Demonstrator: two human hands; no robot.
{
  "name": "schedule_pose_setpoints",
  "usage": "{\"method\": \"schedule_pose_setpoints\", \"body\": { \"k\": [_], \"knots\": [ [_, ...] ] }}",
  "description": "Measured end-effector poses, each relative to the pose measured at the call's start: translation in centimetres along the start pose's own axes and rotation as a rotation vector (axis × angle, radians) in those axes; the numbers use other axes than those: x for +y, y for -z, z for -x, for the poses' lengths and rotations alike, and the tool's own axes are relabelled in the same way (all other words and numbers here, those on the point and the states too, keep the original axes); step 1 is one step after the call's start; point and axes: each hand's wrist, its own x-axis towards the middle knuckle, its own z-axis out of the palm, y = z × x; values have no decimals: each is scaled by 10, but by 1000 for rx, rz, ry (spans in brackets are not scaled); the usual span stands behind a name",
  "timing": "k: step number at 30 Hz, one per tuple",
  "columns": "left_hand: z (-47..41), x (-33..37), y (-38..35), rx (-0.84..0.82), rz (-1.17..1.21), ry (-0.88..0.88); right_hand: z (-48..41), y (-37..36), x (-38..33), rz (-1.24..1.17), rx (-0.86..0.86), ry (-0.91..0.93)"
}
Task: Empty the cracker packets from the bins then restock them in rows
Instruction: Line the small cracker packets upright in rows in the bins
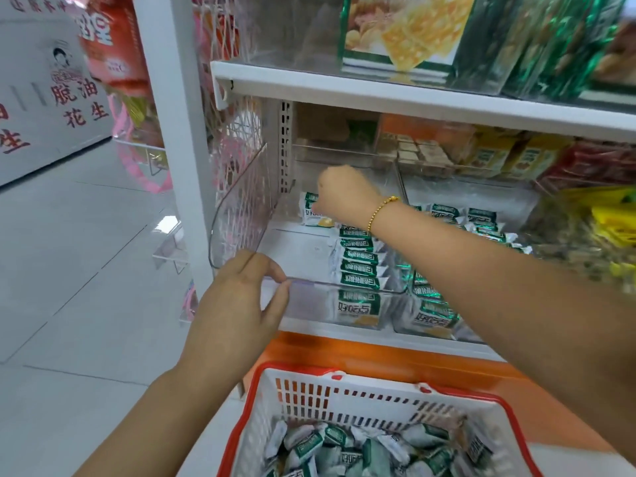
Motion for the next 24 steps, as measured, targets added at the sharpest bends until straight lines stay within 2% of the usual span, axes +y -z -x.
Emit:
{"method": "schedule_pose_setpoints", "body": {
  "k": [3,9,11,14,17,21,24],
  "knots": [
    [8,5,-2,-13,10,-8,47,16,-5,-39,69,87],
    [19,10,-2,-132,33,82,142,8,14,-375,47,97],
    [28,12,-7,-249,4,75,176,-16,21,-414,-50,106],
    [52,7,-30,-507,-78,65,213,-66,39,-407,-299,105],
    [86,-5,-67,-765,-183,124,236,-123,67,-403,-472,-6],
    [131,-15,-114,-998,-245,342,265,-187,91,-365,-646,-65],
    [167,-27,-143,-1014,-210,548,284,-218,91,-322,-746,-34]
  ]
}}
